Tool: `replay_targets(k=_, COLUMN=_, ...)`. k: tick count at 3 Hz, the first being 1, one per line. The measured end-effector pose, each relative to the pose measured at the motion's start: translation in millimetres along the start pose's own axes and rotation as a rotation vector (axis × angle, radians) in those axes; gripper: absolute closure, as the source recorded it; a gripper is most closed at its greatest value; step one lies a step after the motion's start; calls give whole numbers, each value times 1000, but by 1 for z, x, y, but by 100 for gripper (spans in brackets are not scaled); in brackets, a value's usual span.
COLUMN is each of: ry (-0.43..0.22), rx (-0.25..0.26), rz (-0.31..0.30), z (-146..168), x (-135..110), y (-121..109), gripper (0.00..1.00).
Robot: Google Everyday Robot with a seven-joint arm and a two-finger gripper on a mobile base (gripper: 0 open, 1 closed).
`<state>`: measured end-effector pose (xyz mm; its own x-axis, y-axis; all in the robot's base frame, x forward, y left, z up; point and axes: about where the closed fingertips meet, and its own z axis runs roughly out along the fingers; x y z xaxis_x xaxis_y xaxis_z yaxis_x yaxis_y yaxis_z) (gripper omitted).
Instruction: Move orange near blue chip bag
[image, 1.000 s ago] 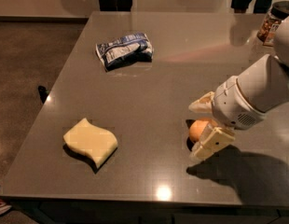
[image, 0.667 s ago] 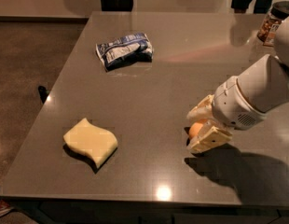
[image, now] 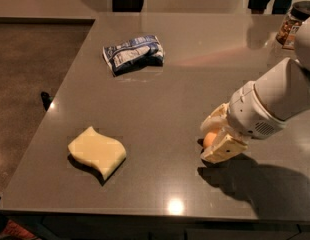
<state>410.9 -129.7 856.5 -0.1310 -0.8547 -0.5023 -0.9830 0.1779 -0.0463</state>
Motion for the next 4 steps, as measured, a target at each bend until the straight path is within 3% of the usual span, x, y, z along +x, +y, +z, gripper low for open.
replay_targets(k=1, ry=1, rx=1, rz=-2, z=0, x=-1, y=1, gripper=100)
replay_targets(k=2, ry=-15, rx=10, rz=-9, z=6, x=-25, y=-18, gripper=100)
replay_targets(k=4, ry=-113, rx=62, rz=-47, z=29, x=-116, y=-90, gripper=100)
